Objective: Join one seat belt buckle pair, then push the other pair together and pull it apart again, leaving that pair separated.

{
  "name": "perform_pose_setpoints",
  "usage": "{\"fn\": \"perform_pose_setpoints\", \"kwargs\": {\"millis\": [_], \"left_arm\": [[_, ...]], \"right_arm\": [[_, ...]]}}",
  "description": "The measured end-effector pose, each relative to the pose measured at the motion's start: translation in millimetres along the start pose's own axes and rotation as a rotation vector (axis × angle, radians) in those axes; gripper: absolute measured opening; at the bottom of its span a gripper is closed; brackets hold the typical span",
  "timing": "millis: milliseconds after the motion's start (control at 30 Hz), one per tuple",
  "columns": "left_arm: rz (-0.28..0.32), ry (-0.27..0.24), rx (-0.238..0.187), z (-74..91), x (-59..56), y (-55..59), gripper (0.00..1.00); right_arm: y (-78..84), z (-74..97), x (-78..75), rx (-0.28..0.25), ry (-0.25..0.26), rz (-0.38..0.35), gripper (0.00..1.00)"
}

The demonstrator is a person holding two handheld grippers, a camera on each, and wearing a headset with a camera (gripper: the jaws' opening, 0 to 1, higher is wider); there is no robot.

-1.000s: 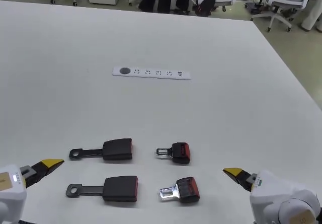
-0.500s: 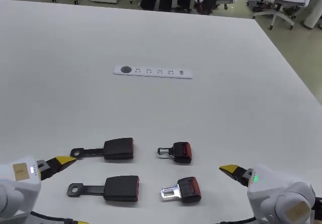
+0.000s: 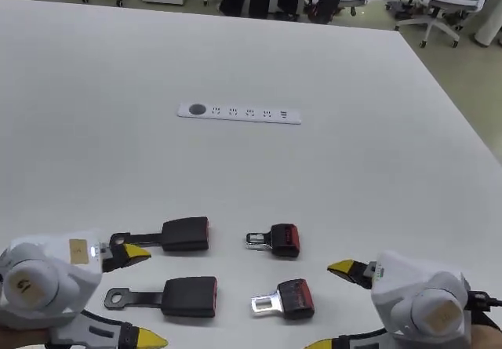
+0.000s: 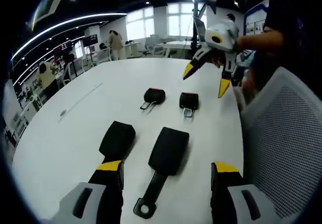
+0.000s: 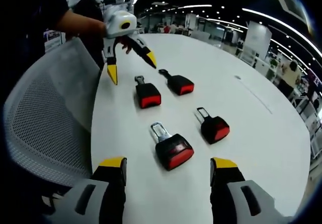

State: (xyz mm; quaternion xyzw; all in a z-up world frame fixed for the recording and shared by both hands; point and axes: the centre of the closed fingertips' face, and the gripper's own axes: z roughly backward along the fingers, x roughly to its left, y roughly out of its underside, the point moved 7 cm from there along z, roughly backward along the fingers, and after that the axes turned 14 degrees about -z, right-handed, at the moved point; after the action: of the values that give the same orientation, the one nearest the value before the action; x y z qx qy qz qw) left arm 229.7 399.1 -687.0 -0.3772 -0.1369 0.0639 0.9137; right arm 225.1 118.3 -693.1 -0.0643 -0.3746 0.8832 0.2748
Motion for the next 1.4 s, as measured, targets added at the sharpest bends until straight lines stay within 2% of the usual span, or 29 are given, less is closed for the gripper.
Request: {"fn": "perform_pose_setpoints", "kwargs": {"millis": [167,400,833,1067,1233,1400], "left_arm": [[-0.03,0.039,0.025,-10.5,3.7,-0.6,0.65],[-0.066,0.092,0.056,-23.7,5.8,-1.6,0.57],[-0.123,0.174,0.121,-41.5,12.0,1.0,0.44],[-0.148,0.202,0.134,-44.0,12.4,-1.7,0.39],[-0.175,0.235,0.139,-45.4,9.8,-0.6,0.34],[-0.199,0.249,0.137,-46.6,11.6,1.6,0.33]], "right_arm": [[-0.7,-6.4,-3.2,0.015,-0.011,0.017,0.65],[-1.0,-14.6,-7.0,0.041,-0.032,0.051,0.58],[-4.2,-32.0,-13.1,0.072,-0.071,0.103,0.48],[-2.1,-37.8,-12.4,0.087,-0.086,0.117,0.4],[-2.1,-38.5,-15.5,0.091,-0.072,0.123,0.35],[-0.8,-38.9,-15.5,0.095,-0.071,0.131,0.33]]}}
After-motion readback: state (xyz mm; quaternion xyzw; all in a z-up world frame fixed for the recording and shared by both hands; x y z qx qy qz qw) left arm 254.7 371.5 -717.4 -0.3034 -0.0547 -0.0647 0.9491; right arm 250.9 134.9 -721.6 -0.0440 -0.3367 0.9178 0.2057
